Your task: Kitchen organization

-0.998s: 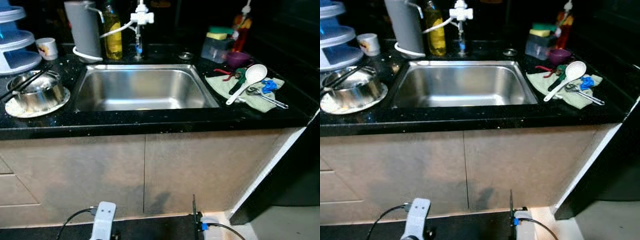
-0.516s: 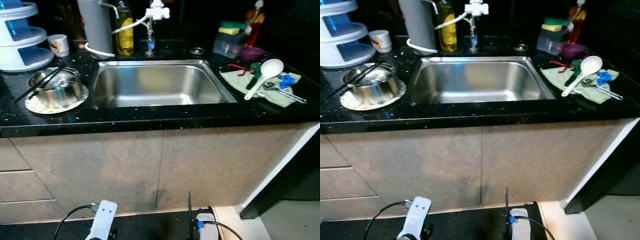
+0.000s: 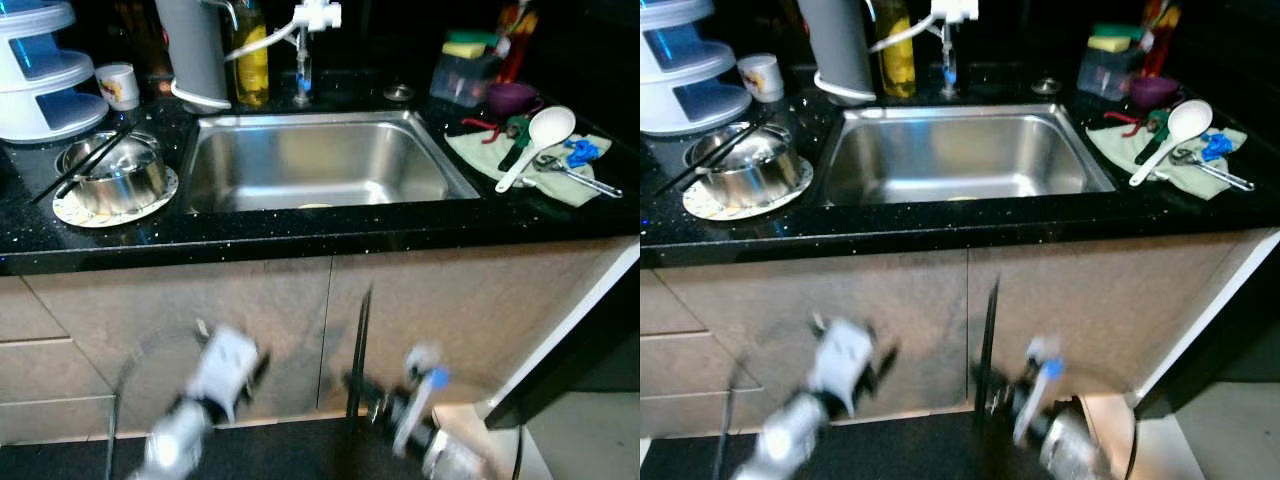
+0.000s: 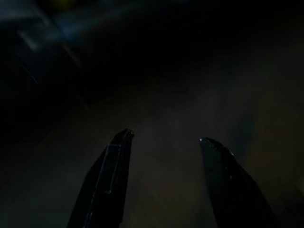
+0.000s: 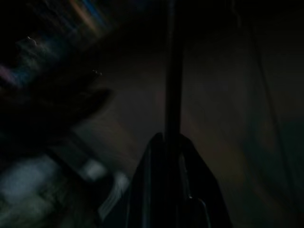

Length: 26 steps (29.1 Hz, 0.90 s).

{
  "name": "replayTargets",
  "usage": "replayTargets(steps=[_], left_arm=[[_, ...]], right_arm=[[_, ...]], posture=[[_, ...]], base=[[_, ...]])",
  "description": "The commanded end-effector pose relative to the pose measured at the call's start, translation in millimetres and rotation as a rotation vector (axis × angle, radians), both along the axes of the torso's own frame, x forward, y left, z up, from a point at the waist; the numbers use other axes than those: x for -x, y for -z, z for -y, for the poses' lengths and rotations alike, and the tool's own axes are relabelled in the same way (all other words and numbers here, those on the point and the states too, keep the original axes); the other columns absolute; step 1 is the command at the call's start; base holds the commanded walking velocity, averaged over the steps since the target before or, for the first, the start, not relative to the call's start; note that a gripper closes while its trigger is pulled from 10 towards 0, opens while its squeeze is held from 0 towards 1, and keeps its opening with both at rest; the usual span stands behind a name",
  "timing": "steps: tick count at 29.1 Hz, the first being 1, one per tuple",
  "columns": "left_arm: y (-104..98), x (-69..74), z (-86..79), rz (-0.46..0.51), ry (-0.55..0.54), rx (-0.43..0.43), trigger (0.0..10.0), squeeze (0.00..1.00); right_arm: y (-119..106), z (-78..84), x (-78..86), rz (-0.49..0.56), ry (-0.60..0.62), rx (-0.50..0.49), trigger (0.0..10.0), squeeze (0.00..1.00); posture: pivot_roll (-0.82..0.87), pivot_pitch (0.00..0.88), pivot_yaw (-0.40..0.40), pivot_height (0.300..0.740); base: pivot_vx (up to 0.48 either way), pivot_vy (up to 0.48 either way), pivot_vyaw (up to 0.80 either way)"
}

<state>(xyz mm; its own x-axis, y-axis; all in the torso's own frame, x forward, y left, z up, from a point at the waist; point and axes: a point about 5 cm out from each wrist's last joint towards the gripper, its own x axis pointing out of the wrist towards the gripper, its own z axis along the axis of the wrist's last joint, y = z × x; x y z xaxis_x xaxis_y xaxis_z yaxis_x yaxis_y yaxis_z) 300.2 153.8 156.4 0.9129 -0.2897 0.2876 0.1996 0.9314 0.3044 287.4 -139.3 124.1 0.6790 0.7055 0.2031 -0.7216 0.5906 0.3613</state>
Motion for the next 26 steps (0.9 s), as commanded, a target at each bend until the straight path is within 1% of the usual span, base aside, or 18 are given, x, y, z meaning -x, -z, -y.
replayTargets(steps=[1,2,3,4,6,7,9,10,11,12,13,14,15,16,17,19,23,26], left_arm=[[-37.8,-9.1,-10.0,0.093,-0.016,0.039,10.0,0.00],[-37.8,-9.1,-10.0,0.093,-0.016,0.039,10.0,0.00],[-49.1,-10.3,-11.2,0.121,-0.015,0.047,10.0,0.00],[-49.1,-10.3,-11.2,0.121,-0.015,0.047,10.0,0.00],[-72.7,-12.8,-13.7,0.171,-0.022,0.081,10.0,0.00],[-72.7,-12.8,-13.7,0.171,-0.022,0.081,10.0,0.00],[-86.8,-13.6,-14.0,0.186,-0.025,0.118,10.0,0.00],[-90.1,-15.5,-12.6,0.169,-0.031,0.112,10.0,0.00],[-93.4,-19.9,-12.2,0.158,-0.069,0.089,10.0,0.00],[-93.4,-19.9,-12.2,0.158,-0.069,0.089,10.0,0.00],[-95.6,-23.0,-12.2,0.153,-0.099,0.070,10.0,0.00],[-99.5,-25.9,-10.0,0.138,-0.098,0.083,10.0,0.00],[-99.5,-25.9,-10.0,0.138,-0.098,0.083,10.0,0.00],[-104.4,-30.4,-7.5,0.133,-0.113,0.077,10.0,0.00],[-104.4,-30.4,-7.5,0.133,-0.113,0.077,10.0,0.00],[-112.4,-38.5,2.7,0.113,-0.099,0.067,10.0,0.00],[-115.0,-41.9,12.6,0.082,-0.066,0.071,10.0,0.00],[-114.6,-41.5,16.0,0.076,-0.046,0.066,10.0,0.00]], right_arm=[[-44.9,0.5,-0.5,0.096,-0.133,-0.114,10.0,0.00],[-44.9,0.5,-0.5,0.096,-0.133,-0.114,10.0,0.00],[-56.9,0.7,0.8,0.129,-0.177,-0.132,10.0,0.00],[-56.9,0.7,0.8,0.129,-0.177,-0.132,10.0,0.00],[-86.6,1.8,6.3,0.213,-0.276,-0.181,10.0,0.00],[-86.6,1.8,6.3,0.213,-0.276,-0.181,10.0,0.00],[-109.4,2.7,9.2,0.286,-0.297,-0.215,10.0,0.00],[-120.7,4.2,-1.2,0.334,-0.167,-0.175,10.0,0.00],[-131.6,7.5,-17.2,0.364,0.015,-0.134,10.0,0.00],[-131.6,7.5,-17.2,0.364,0.015,-0.134,10.0,0.00],[-139.1,9.8,-27.2,0.381,0.137,-0.111,10.0,0.00],[-145.1,14.6,-37.8,0.363,0.262,-0.110,10.0,0.00],[-145.1,14.6,-37.8,0.363,0.262,-0.110,10.0,0.00],[-149.1,18.2,-44.2,0.372,0.348,-0.102,10.0,0.00],[-149.1,18.2,-44.2,0.372,0.348,-0.102,10.0,0.00],[-157.3,16.5,-49.9,0.398,0.432,-0.084,10.0,0.00],[-161.3,4.7,-51.4,0.416,0.451,-0.045,10.0,0.00],[-162.0,3.1,-51.8,0.426,0.478,-0.045,10.0,0.00]], posture=[[-0.05,0.129,-0.023,0.740],[-0.05,0.129,-0.023,0.740],[-0.05,0.128,-0.022,0.740],[-0.05,0.128,-0.022,0.740],[-0.05,0.124,-0.021,0.740],[-0.05,0.124,-0.021,0.740],[-0.05,0.122,-0.023,0.740],[-0.05,0.122,-0.022,0.740],[-0.05,0.122,-0.023,0.740],[-0.05,0.122,-0.023,0.740],[-0.05,0.122,-0.023,0.740],[-0.05,0.122,-0.021,0.740],[-0.05,0.122,-0.021,0.740],[-0.05,0.122,-0.021,0.740],[-0.05,0.122,-0.021,0.740],[-0.05,0.123,-0.022,0.740],[-0.05,0.123,-0.022,0.740],[-0.04,0.123,-0.023,0.740]], base=[[0.000,0.000,0.00],[0.000,0.000,0.00],[0.000,0.000,0.00],[0.000,0.000,0.00],[0.000,0.000,0.00],[0.000,0.000,0.00],[0.000,0.000,0.00],[0.000,0.000,0.00],[0.000,0.000,0.00],[0.000,0.000,0.00],[0.000,0.000,0.00],[0.000,0.000,0.00],[0.000,0.000,0.00],[0.000,0.000,0.00],[0.000,0.000,0.00],[0.000,0.000,0.00],[0.000,0.000,0.00],[0.000,0.000,0.00]])
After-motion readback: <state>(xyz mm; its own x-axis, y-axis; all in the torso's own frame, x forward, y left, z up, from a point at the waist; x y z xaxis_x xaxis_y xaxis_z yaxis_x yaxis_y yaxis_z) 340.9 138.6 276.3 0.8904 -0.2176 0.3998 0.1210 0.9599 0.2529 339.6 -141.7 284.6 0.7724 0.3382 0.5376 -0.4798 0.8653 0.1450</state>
